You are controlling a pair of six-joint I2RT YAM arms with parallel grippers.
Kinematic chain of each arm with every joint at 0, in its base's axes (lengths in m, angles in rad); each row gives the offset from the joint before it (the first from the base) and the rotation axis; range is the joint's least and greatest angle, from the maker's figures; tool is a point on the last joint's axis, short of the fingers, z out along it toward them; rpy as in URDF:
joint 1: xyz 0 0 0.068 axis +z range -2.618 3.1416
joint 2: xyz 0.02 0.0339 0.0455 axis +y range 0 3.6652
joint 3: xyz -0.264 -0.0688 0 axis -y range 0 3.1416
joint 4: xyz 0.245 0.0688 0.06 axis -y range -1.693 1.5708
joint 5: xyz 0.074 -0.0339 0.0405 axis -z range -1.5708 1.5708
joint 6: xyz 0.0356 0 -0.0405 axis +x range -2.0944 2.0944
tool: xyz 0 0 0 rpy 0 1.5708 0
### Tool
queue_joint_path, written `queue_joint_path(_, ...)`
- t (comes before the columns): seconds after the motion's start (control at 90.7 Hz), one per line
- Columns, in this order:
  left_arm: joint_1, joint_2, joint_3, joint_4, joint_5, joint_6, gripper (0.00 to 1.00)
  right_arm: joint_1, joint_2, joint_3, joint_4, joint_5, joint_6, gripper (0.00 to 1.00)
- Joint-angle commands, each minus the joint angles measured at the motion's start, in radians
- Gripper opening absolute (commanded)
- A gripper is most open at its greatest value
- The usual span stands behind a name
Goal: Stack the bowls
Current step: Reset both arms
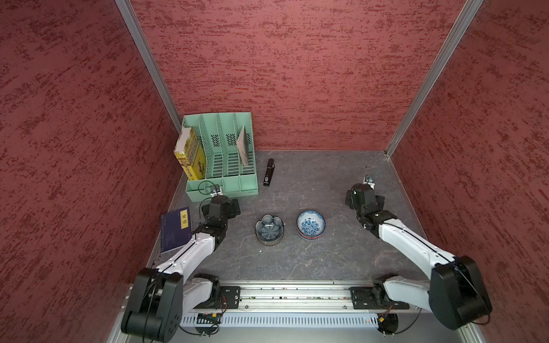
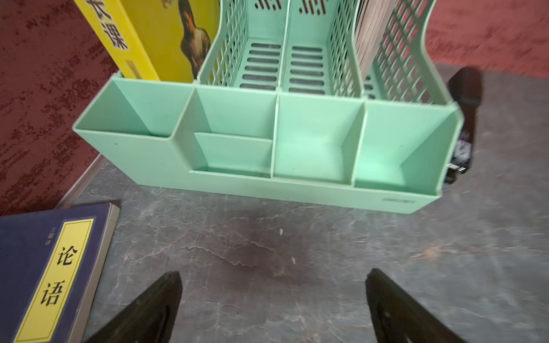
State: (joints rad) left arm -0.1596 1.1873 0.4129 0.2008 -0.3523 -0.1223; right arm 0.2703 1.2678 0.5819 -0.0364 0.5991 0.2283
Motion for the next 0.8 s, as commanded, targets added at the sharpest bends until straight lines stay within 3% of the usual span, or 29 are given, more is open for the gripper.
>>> queue_joint_path(0.0, 0.044, 0.099, -0.059, 0.453, 0.014, 0.149, 1.0, -0.065, 0.047, -0.103, 0.415, 0.057, -0.056, 0.98)
queue_joint_path(0.132, 0.159, 0.225, 0.04, 0.44, 0.207, 0.111, 1.0, -0.146, 0.178, -0.112, 0.728, 0.006, -0.129, 0.98)
queue_joint_path(0.187, 0.192, 0.299, 0.045, 0.524, 0.291, 0.087, 1.0, -0.203, 0.201, -0.087, 0.654, -0.073, -0.084, 0.97)
queue_joint_path(0.242, 0.182, 0.302, 0.029, 0.547, 0.307, 0.109, 1.0, -0.212, 0.198, -0.129, 0.74, -0.115, -0.107, 0.96)
queue_joint_path(0.32, 0.178, 0.345, -0.043, 0.729, 0.323, 0.124, 1.0, -0.24, 0.157, -0.221, 0.882, -0.254, -0.122, 0.97)
queue_joint_path(0.419, 0.18, 0.35, -0.042, 0.709, 0.34, 0.126, 1.0, -0.251, 0.173, -0.2, 0.859, -0.326, -0.149, 0.97)
queue_joint_path(0.485, 0.185, 0.347, -0.037, 0.705, 0.347, 0.122, 1.0, -0.25, 0.231, -0.172, 0.843, -0.456, -0.195, 0.98)
queue_joint_path(0.507, 0.185, 0.346, -0.038, 0.701, 0.348, 0.125, 1.0, -0.25, 0.267, -0.191, 0.938, -0.484, -0.216, 0.98)
queue_joint_path(0.529, 0.185, 0.342, -0.036, 0.687, 0.348, 0.123, 1.0, -0.244, 0.296, -0.221, 1.037, -0.477, -0.22, 0.98)
queue_joint_path(0.573, 0.185, 0.348, -0.037, 0.701, 0.349, 0.122, 1.0, -0.251, 0.26, -0.218, 0.951, -0.465, -0.191, 0.98)
queue_joint_path(0.793, 0.181, 0.344, -0.038, 0.698, 0.343, 0.123, 1.0, -0.247, 0.269, -0.214, 0.973, -0.447, -0.198, 0.98)
